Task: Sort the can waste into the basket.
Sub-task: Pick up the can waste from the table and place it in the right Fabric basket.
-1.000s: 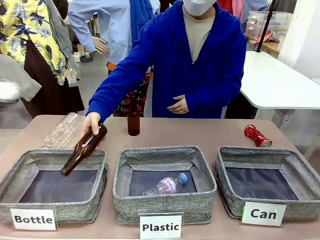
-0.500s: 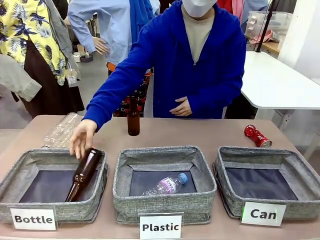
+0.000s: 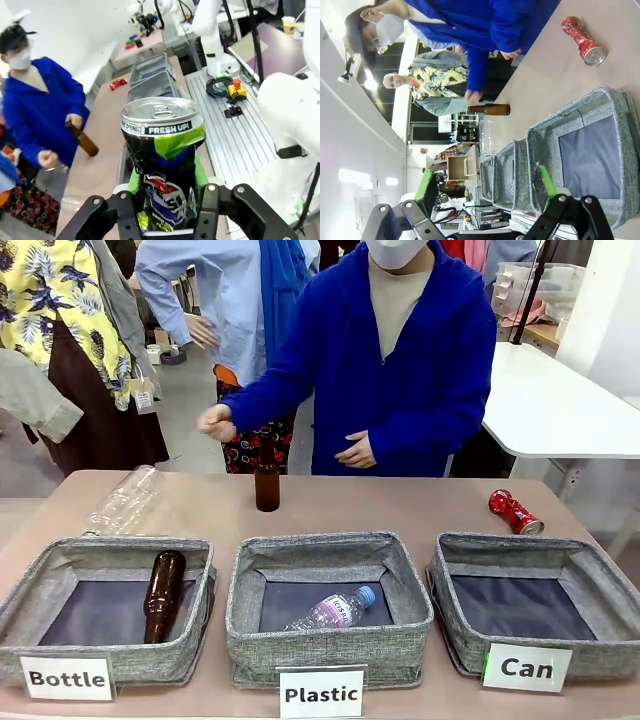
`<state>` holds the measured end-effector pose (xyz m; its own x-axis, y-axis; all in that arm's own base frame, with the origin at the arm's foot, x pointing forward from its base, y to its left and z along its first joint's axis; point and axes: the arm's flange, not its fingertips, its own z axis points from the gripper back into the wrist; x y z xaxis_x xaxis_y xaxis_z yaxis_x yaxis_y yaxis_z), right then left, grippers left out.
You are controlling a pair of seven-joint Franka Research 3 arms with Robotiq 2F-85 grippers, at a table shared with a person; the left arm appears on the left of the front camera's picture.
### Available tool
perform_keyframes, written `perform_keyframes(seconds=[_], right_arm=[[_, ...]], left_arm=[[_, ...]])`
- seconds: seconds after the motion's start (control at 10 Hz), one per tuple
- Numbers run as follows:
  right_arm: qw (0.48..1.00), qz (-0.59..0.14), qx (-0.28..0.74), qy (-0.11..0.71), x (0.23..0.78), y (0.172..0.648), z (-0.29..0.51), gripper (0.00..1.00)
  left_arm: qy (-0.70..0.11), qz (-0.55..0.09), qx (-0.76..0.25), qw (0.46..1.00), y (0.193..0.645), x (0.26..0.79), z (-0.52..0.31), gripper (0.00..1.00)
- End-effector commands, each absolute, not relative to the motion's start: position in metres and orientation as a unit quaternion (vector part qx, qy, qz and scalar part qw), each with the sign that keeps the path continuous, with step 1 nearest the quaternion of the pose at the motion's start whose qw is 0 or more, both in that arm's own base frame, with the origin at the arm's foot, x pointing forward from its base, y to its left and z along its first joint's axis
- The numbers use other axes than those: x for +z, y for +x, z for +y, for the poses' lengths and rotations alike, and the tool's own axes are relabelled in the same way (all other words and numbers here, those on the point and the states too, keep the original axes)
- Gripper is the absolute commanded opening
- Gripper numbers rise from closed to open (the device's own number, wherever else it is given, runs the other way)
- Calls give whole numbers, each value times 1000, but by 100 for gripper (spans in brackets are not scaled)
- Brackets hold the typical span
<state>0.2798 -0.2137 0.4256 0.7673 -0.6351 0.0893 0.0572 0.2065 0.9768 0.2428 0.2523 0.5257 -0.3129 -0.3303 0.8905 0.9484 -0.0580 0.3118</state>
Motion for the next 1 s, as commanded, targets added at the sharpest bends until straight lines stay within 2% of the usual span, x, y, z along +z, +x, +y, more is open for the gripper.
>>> perform_keyframes(seconds=[0.0, 0.2, 0.5, 0.6, 0.7, 0.9], right_arm=[[730, -258, -228, 590, 427, 282, -214, 100], [730, -258, -228, 590, 427, 282, -214, 100], [730, -258, -228, 590, 427, 282, -214, 100], [736, -247, -235, 584, 426, 280, -214, 100], [758, -243, -233, 558, 443, 262, -225, 100], [801, -224, -204, 517, 469, 218, -236, 100]], left_arm=[[-330, -418, -667, 520, 267, 571, 197, 45], [-352, -361, -684, 527, 297, 596, 100, 45], [-402, -246, -742, 477, 375, 593, -79, 45], [-396, -267, -729, 489, 392, 584, -147, 45], [-424, -257, -727, 475, 398, 574, -214, 45], [-420, -239, -730, 483, 417, 548, -340, 45]])
